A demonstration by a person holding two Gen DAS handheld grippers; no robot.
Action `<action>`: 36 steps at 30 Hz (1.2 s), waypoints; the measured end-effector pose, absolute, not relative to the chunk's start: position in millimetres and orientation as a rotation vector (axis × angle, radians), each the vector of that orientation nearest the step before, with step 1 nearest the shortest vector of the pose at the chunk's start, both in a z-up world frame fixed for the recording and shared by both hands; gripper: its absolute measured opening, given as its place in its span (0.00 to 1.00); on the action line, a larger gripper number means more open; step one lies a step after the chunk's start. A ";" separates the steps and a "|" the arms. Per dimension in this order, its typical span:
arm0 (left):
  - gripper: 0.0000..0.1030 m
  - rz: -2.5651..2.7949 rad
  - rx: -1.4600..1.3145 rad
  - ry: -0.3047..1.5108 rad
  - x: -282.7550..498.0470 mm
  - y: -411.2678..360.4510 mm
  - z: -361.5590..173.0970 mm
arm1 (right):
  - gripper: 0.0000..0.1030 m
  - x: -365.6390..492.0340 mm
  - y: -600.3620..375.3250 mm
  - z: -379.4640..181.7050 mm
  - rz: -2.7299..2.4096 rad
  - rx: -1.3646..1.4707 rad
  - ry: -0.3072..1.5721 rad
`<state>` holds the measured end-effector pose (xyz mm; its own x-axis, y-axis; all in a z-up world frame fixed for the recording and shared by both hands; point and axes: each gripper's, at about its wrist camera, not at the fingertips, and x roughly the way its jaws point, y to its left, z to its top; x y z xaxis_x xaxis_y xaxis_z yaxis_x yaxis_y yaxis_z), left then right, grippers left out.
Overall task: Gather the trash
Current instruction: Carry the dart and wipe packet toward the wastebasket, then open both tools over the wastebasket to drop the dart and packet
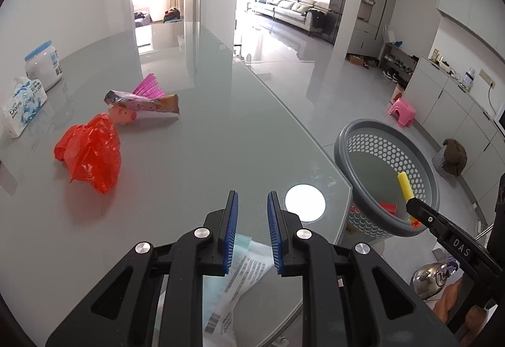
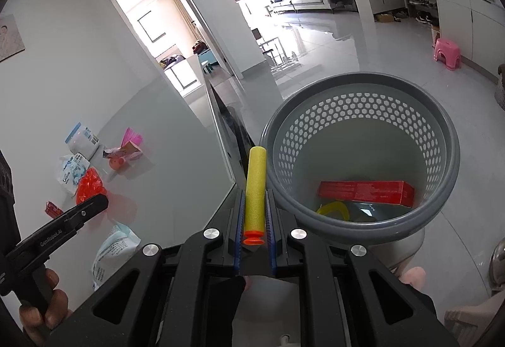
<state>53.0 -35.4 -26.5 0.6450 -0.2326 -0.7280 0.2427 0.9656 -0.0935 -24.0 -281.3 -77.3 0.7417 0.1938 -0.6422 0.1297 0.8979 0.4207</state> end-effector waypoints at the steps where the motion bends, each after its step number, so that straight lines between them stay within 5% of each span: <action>1: 0.27 -0.263 0.017 0.828 51.0 -32.0 -25.6 | 0.12 -23.8 -281.4 -77.5 0.041 0.470 0.741; 2: 0.32 -0.257 0.023 0.826 48.2 -30.1 -24.6 | 0.12 -23.0 -280.2 -77.1 0.047 0.476 0.741; 4: 0.57 -0.231 0.044 0.815 41.8 -24.0 -23.2 | 0.12 -22.0 -278.7 -77.6 0.062 0.484 0.742; 16: 0.86 -0.170 0.092 0.873 20.7 9.3 -44.1 | 0.12 -30.5 -271.6 -69.3 0.086 0.469 0.731; 32: 0.89 -0.218 0.113 1.006 33.0 -5.9 -90.6 | 0.12 -37.4 -268.5 -66.3 0.062 0.453 0.736; 36: 0.70 -0.229 0.120 0.985 30.9 -8.7 -88.5 | 0.12 -36.0 -267.1 -68.8 0.065 0.451 0.741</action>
<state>30.9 -8.7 -88.5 0.5315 -0.1371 -0.8359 0.2452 0.9695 -0.0031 -36.0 -267.1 -68.8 0.7401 0.2143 -0.6374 0.0997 0.9024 0.4191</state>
